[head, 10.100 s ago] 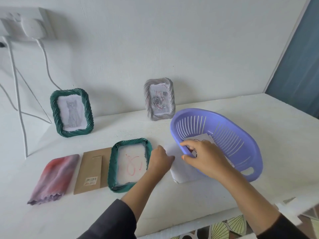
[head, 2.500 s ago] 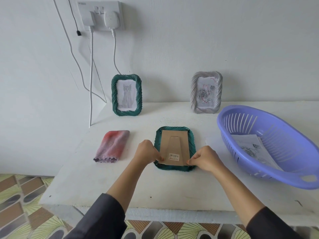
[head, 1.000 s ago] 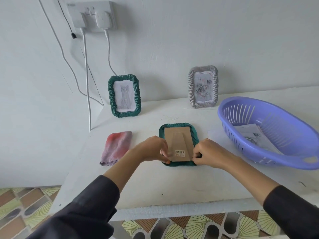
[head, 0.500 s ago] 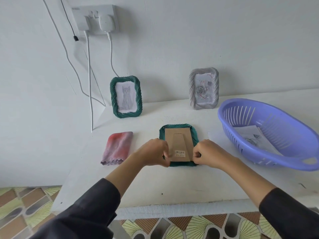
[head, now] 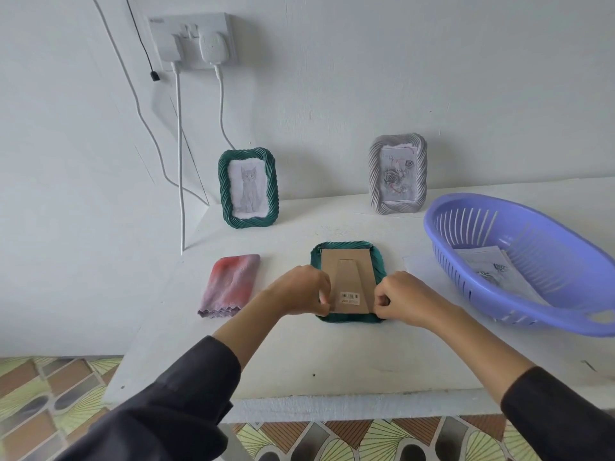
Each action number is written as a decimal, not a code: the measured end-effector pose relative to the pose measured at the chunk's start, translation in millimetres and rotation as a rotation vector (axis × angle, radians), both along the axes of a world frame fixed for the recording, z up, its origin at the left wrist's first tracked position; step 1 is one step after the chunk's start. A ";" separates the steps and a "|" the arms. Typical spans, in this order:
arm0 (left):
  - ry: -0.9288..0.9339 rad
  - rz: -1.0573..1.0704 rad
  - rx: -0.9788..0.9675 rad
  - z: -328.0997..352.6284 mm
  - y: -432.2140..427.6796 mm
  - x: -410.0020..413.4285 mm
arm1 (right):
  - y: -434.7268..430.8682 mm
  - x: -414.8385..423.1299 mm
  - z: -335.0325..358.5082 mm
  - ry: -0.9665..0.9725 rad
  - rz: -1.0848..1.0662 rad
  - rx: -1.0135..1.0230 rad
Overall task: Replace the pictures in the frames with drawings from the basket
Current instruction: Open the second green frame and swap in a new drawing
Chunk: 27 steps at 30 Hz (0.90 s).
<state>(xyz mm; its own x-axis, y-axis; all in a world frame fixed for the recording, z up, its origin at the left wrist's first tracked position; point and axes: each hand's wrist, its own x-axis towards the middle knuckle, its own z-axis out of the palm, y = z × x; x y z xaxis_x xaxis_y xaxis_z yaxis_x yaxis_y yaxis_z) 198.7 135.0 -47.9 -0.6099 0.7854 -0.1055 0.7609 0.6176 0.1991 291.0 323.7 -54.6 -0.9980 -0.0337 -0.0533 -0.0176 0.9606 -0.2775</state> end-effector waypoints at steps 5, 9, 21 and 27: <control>-0.046 0.021 0.036 -2.7 -0.1 -5.1 | -1.9 -0.3 1.8 -0.030 -0.006 -0.018; -0.153 0.133 0.236 -7.5 -4.3 -11.6 | 2.3 -5.1 5.5 -0.099 -0.051 -0.126; -0.116 0.499 0.455 -36.7 25.4 -62.2 | 15.1 -86.2 -9.4 0.129 -0.432 -0.267; -0.102 0.502 0.442 -38.0 32.8 -76.0 | 17.6 -96.8 -17.8 0.136 -0.431 -0.271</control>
<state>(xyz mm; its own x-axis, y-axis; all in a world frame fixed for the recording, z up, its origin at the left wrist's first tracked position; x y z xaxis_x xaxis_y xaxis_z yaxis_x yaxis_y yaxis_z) 122.8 167.8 -85.9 -0.9160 0.3921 0.0844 0.3672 0.7352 0.5698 194.2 341.3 -72.4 -0.9217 0.3867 0.0314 0.3100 0.7828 -0.5396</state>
